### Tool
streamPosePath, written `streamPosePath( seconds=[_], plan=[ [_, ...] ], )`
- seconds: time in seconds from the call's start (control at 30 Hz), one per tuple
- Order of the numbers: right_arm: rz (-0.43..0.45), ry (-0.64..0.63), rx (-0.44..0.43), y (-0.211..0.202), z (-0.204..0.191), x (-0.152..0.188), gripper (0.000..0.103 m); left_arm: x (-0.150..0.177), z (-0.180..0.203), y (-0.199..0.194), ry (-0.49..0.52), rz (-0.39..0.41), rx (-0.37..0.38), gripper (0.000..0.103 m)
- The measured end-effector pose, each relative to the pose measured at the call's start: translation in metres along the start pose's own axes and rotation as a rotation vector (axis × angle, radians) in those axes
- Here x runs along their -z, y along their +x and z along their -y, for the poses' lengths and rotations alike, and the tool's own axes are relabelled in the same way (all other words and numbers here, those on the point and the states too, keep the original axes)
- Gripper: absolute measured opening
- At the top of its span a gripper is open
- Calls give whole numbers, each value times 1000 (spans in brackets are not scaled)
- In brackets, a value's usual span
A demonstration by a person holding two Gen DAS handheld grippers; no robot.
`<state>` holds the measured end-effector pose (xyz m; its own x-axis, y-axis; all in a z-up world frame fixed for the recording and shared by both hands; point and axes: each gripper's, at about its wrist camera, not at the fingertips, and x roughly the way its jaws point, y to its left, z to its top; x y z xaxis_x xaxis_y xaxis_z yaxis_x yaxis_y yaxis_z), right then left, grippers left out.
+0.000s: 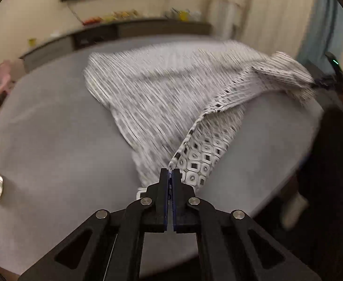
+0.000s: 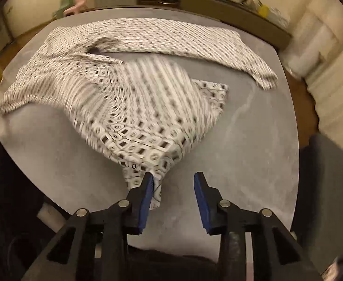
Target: Fold clothes
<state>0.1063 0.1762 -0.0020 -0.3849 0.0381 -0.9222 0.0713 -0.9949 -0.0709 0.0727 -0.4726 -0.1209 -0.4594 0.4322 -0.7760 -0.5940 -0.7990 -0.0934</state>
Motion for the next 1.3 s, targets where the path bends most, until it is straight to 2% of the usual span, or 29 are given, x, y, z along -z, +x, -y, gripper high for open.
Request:
streamPosePath(
  seconds=[0.1, 0.17, 0.2, 0.27, 0.37, 0.5, 0.53, 0.6, 0.63, 0.67, 0.7, 0.83, 0.9, 0.97, 1.0, 1.03, 1.07, 1.13, 1.2, 1.3],
  plan=[
    [122, 209, -112, -21, 42, -6, 52, 9, -4, -19, 28, -1, 44, 3],
    [192, 323, -158, -25, 64, -13, 63, -10, -23, -34, -44, 91, 42, 7],
    [183, 360, -150, -14, 70, -18, 65, -20, -32, -41, -79, 137, 40, 12],
    [160, 434, -132, 9, 82, -29, 65, -40, -48, -50, -141, 213, 37, 13],
    [107, 506, -95, 50, 95, -43, 65, -82, -48, -3, -142, 179, 21, 13],
    [55, 496, -70, 93, 96, -56, 65, -121, -14, 105, 2, -24, -51, 13],
    [47, 477, -66, 98, 93, -60, 64, -126, -6, 128, 34, -73, -75, 13],
    [46, 377, -58, 103, 78, -70, 48, -127, 1, 162, 94, -153, -127, 13],
    [55, 335, -44, 102, 72, -74, 27, -127, 1, 166, 104, -153, -150, 13],
    [64, 293, -29, 101, 67, -78, 13, -128, -2, 169, 101, -158, -171, 13],
    [74, 251, -14, 100, 61, -81, 6, -131, -11, 170, 70, -173, -191, 12],
    [261, 281, 150, 56, 73, -91, 4, -134, -27, 163, 25, -181, -263, 12],
    [361, 271, 294, 23, 72, -95, 4, -136, -28, 159, 19, -173, -287, 11],
    [460, 237, 372, 1, 66, -101, 9, -138, -28, 155, 12, -166, -310, 9],
    [459, 210, 339, 3, 67, -105, 18, -139, -29, 153, 9, -162, -321, 9],
    [422, 212, 293, 9, 73, -107, 45, -140, -29, 150, 6, -158, -332, 10],
    [383, 216, 247, 17, 80, -109, 54, -141, -29, 148, 3, -154, -344, 10],
    [353, 306, 250, 25, 99, -98, 54, -143, -30, 144, -4, -146, -367, 10],
    [279, 379, 208, 42, 110, -81, 54, -145, -31, 140, -10, -138, -390, 10],
    [213, 319, 105, 65, 99, -69, 54, -136, -20, 141, 12, -149, -390, 10]
  ],
)
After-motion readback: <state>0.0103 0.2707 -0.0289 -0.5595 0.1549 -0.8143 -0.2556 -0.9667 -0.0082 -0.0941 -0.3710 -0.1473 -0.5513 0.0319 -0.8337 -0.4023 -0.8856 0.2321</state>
